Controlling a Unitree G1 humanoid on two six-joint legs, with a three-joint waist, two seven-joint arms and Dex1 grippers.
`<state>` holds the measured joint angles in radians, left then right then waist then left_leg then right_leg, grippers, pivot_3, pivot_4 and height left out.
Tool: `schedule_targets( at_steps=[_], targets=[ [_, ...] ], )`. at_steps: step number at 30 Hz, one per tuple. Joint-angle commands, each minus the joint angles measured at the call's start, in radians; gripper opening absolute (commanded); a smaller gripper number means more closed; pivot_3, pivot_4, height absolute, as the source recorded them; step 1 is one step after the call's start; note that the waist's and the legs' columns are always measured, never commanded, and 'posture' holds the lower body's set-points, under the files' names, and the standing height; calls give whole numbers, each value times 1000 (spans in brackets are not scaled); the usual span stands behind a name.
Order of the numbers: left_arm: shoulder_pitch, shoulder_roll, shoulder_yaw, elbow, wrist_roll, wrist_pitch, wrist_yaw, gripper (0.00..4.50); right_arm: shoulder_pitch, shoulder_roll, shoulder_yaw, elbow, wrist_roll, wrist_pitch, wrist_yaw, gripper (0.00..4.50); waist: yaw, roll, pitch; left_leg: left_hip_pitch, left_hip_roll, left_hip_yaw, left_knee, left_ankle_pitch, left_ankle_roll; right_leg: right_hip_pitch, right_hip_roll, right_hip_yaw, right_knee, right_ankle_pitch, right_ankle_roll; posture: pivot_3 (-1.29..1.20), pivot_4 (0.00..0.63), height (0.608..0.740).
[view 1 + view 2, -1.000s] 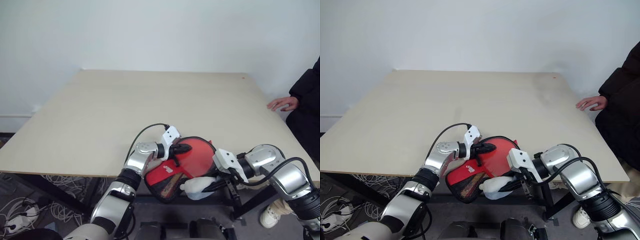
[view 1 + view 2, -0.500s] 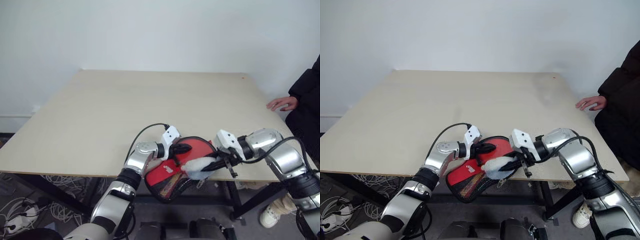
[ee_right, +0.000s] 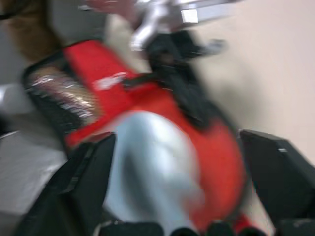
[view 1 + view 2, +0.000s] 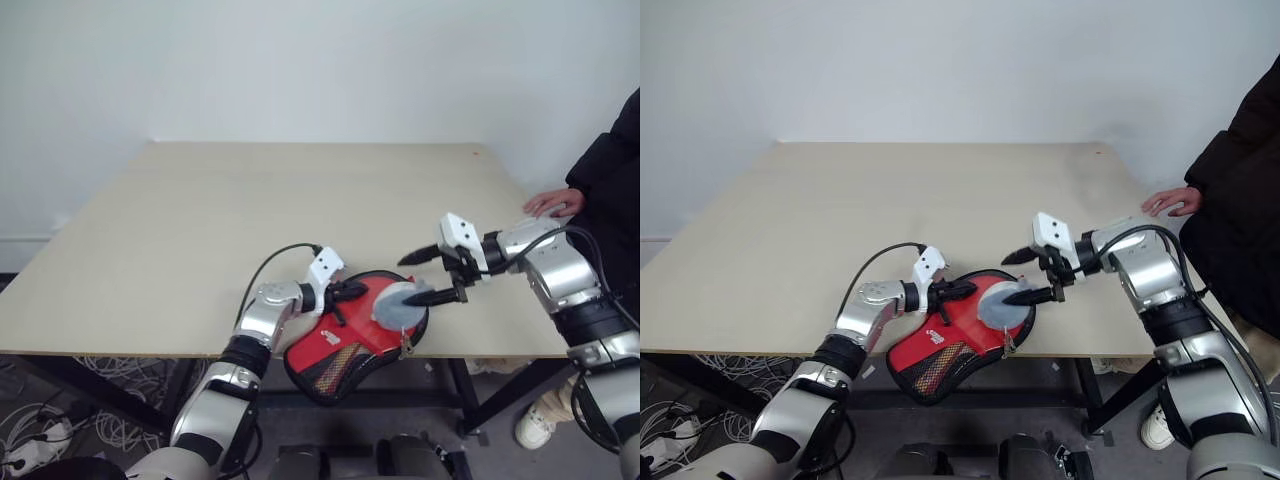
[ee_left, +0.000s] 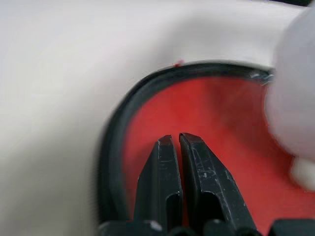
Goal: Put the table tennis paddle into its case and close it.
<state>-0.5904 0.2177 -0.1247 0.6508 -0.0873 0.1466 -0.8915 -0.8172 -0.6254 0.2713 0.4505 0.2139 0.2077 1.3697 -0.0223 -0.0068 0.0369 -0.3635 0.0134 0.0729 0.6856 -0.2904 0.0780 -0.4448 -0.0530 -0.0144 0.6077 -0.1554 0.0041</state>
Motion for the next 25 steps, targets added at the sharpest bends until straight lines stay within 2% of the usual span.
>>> schedule_targets(
  at_steps=[1,6,11,13,19,25],
  targets=[
    [38,62,82,-134,-43,51,52,1172,-105,55,-74,179,-48,-71,-159,4500,-5,0,0,0,0,1,-1,0,0,0,0,1,0,0,0,0,0,740],
    [164,105,184,-361,-116,150,128,2485,-125,117,-125,307,-81,-101,-318,4500,-2,0,0,-3,-1,1,-2,-1,-2,-3,-2,1,-1,4,-5,0,0,740],
    [300,76,346,-581,-197,236,319,3652,-85,201,-215,334,-93,-140,-609,4500,-1,1,0,-18,-4,1,-1,-2,-2,-17,-11,1,1,7,-6,0,0,740],
    [345,51,413,-653,-240,264,392,3652,-69,235,-249,326,-88,-132,-699,4500,1,1,0,-19,-4,0,-1,-3,-7,-17,-13,0,0,7,-6,0,0,740],
    [460,6,525,-790,-303,295,537,3652,-26,321,-313,297,-73,-115,-860,4500,-2,1,0,-18,-6,0,-1,-4,-5,-16,-13,-2,0,7,-6,0,0,740],
    [594,-27,497,-841,-288,291,584,3652,13,384,-326,275,-69,-93,-904,4500,-4,1,0,-14,-5,2,-1,-3,-3,-12,-9,0,0,7,-6,0,0,740]
  ],
)
